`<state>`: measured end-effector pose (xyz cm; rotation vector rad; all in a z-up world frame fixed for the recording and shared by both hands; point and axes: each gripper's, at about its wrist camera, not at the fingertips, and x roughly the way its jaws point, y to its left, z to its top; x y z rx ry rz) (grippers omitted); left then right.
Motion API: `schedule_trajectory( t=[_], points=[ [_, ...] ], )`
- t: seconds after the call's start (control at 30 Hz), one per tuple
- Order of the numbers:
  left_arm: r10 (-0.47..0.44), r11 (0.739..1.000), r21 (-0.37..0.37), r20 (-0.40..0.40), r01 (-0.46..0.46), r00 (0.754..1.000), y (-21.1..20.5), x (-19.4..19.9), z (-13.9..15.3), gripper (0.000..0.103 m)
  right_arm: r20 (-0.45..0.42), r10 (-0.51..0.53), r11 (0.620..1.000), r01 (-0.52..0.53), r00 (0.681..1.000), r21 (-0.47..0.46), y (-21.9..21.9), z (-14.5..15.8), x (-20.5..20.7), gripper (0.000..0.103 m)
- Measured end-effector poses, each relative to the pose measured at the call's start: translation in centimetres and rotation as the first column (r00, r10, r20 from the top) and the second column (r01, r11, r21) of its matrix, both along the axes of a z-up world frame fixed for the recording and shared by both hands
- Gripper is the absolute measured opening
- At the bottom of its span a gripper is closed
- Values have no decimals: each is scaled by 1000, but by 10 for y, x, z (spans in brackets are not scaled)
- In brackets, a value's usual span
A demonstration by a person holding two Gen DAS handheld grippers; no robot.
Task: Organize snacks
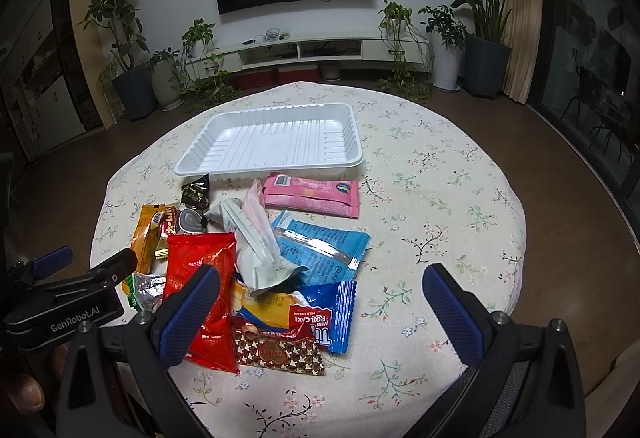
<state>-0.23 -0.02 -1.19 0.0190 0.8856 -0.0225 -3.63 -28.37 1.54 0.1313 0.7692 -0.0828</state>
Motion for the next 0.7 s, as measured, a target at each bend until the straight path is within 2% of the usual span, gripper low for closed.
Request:
schedule_trajectory(
  t=[0.3, 0.4, 0.5, 0.53, 0.63, 0.7],
  points=[
    [-2, 1000, -7, 6, 2, 1000, -1, 0, 0, 103, -2, 0, 1000, 0, 1000, 1, -1, 0, 0, 103],
    [-26, 998, -50, 20, 27, 999, -1, 0, 0, 103, -3, 2, 1000, -2, 1000, 7, 0, -2, 2, 103],
    [-101, 985, -139, 29, 104, 994, 0, 1, -1, 103, -9, -3, 1000, 4, 1000, 25, -2, -4, 4, 103],
    [-122, 981, -146, 32, 125, 992, -1, 2, -1, 103, -8, -6, 999, 7, 1000, 35, -3, -4, 3, 103],
    [-168, 975, -135, 76, 177, 983, -4, -1, -2, 103, 8, -15, 997, 14, 1000, 78, -9, -2, 2, 103],
    [-178, 978, -104, 60, 183, 982, -6, -2, -4, 103, 18, -32, 994, 30, 999, 103, -14, 0, 1, 103]
  ],
)
